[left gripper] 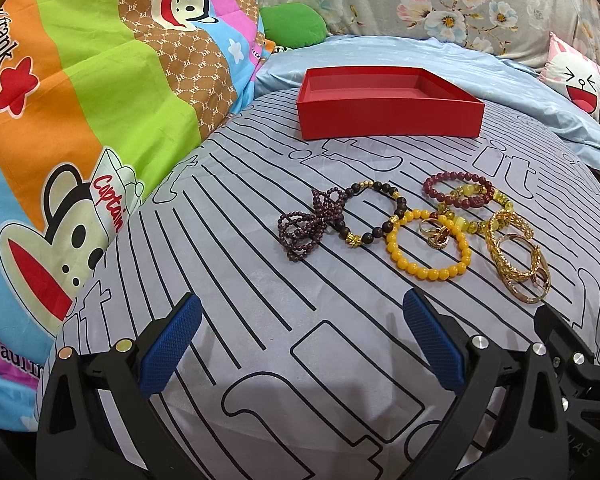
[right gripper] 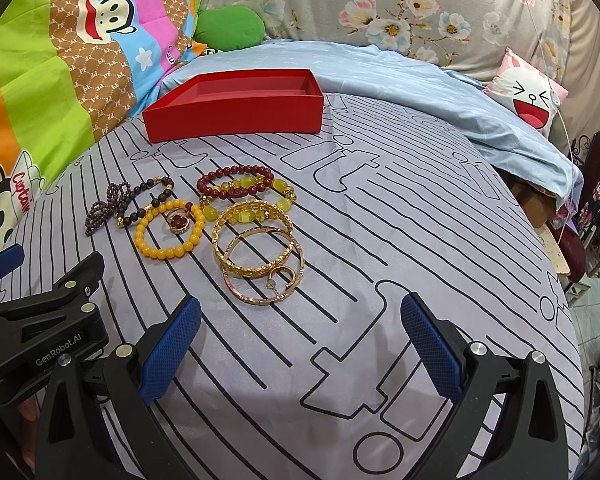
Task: Organize jewelry
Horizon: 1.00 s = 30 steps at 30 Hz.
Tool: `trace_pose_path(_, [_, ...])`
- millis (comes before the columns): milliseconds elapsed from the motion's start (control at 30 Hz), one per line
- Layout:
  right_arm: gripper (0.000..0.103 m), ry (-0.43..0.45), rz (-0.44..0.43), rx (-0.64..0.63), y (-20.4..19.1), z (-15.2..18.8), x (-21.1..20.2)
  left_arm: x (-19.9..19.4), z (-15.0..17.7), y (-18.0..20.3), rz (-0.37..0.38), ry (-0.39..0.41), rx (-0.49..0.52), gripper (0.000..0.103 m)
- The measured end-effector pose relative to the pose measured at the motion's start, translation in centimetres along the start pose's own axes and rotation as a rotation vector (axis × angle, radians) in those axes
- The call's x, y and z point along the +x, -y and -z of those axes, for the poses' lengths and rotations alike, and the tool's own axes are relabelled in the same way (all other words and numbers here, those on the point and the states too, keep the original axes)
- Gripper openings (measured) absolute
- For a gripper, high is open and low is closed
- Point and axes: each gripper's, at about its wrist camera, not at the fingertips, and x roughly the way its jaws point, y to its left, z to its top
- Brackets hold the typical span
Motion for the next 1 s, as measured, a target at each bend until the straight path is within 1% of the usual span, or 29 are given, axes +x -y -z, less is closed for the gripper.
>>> trace_pose_path(600, [0.096, -0.006, -0.013, 0.006, -0.1, 0.0, 0.0, -0.1, 0.0, -0.6, 0.000, 0.003, -0.009, 0.096])
trace_pose_path(767, [0.096, -0.019, -0.040, 0.021, -0.1, -0.1, 0.1, 0.1, 0.0, -1.5, 0.006, -0.008, -0.056, 0.096])
trace_pose_path(900, [0.096, -0.024, -0.053, 0.008, -0.2, -0.4, 0.3, 0.7, 0.0, -2.7, 0.036, -0.036, -0.106, 0.096])
trace_pose_path(1000, [0.096, -0.031, -0.070, 0.010, -0.3, -0.9, 0.7, 0.8, 0.0, -3.3, 0.030, -0.033, -0.108, 0.096])
